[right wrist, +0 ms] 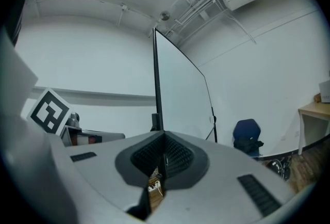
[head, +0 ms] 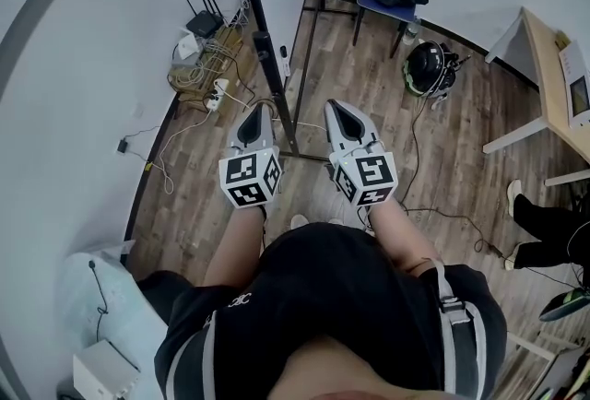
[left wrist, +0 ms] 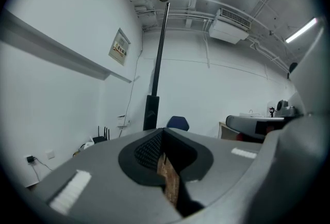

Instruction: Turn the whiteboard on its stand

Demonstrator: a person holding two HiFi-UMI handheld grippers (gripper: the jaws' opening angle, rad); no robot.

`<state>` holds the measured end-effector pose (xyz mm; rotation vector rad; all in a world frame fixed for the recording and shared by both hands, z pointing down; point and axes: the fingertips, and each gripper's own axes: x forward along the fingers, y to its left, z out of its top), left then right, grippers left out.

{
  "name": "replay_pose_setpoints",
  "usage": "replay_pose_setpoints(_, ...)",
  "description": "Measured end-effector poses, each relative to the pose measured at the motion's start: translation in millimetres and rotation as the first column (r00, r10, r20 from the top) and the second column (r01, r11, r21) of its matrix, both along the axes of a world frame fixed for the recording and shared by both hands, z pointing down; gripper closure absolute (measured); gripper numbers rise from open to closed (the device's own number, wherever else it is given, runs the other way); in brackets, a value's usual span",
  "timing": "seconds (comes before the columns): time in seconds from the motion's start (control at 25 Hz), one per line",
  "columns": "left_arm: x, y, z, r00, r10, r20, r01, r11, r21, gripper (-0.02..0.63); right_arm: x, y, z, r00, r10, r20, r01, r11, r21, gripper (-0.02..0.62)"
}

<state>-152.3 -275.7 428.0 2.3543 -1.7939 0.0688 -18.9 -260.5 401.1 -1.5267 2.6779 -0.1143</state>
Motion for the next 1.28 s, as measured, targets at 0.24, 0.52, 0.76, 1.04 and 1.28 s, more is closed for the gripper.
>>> replay_pose_setpoints(0.24, 0, -20, 2, 1.0, -0.021, 0.001, 0.021, 1.0, 0.01, 0.597, 16, 0, 1, 1.0, 0.02, 0.005, -0.02, 1.0, 0.0, 0.591)
replay_pose_setpoints(0.52, 6, -52, 16, 1.0, -0.005, 0.029, 0.005, 1.0, -0.012, 0.462, 42, -2, 5, 0.998, 0.066, 0.012, -0.066, 0.998, -0.02, 0.591)
replay_pose_setpoints(0.76, 5, -88, 26, 0.997, -0.033, 0.07, 0.035, 0.999, -0.024, 0.43, 63, -5, 6, 0.994, 0.109, 0.009, -0.109, 0.994, -0.023, 0.591)
replay_pose_setpoints(1.04, 1, -122, 33, 0.994, -0.067, 0.086, 0.069, 0.997, -0.025, 0.422, 82, -12, 6, 0.986, 0.164, 0.008, -0.164, 0.986, -0.022, 0.591)
replay_pose_setpoints(1.28, 2, -145, 38, 0.989, -0.085, 0.121, 0.09, 0.995, -0.041, 0.422, 95, -19, 7, 0.983, 0.185, 0.004, -0.185, 0.982, -0.031, 0.591)
